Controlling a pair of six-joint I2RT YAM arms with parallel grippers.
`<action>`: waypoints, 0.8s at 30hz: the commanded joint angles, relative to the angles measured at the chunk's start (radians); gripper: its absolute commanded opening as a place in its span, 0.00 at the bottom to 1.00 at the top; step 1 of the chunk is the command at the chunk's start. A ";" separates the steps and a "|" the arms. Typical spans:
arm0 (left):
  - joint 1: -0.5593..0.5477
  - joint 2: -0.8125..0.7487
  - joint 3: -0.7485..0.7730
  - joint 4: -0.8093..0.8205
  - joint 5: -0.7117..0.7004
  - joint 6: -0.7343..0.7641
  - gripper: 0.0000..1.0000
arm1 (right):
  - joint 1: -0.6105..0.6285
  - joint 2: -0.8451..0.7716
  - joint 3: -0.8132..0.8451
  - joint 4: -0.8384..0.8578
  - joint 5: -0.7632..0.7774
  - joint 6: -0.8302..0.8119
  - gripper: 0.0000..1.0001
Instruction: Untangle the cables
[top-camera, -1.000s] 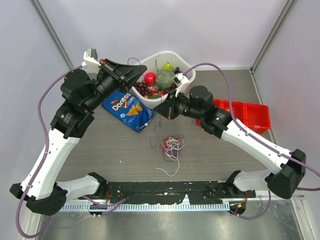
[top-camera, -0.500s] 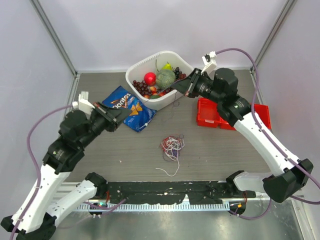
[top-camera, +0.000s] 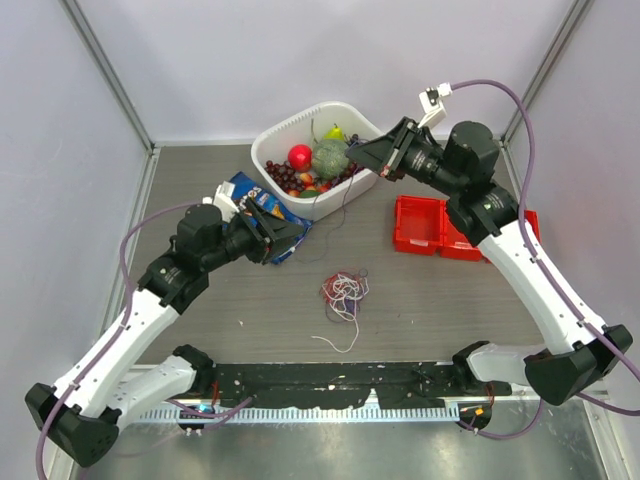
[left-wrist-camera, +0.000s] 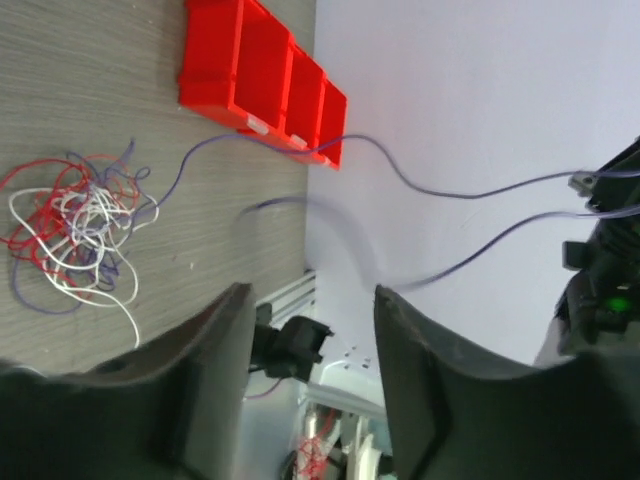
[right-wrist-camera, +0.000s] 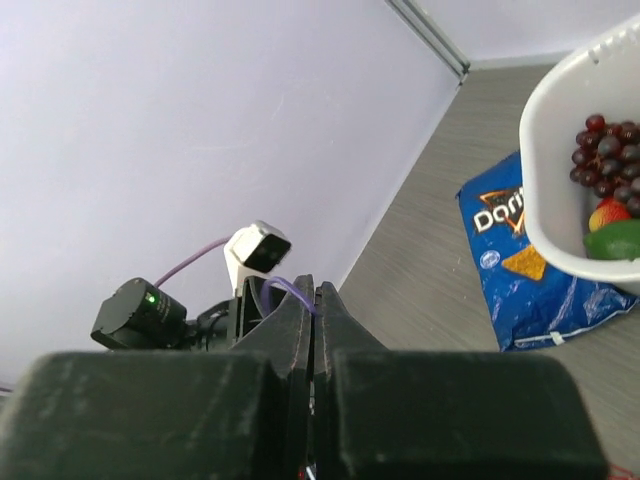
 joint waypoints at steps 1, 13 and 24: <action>0.007 -0.015 0.014 -0.003 0.107 0.114 0.62 | -0.010 -0.022 0.091 0.012 -0.015 -0.097 0.01; 0.005 -0.147 0.115 -0.039 0.050 0.416 0.81 | -0.008 -0.008 0.263 -0.305 -0.053 -0.355 0.01; -0.111 0.189 0.514 0.072 0.068 0.732 0.90 | -0.008 0.037 0.277 -0.314 -0.195 -0.180 0.01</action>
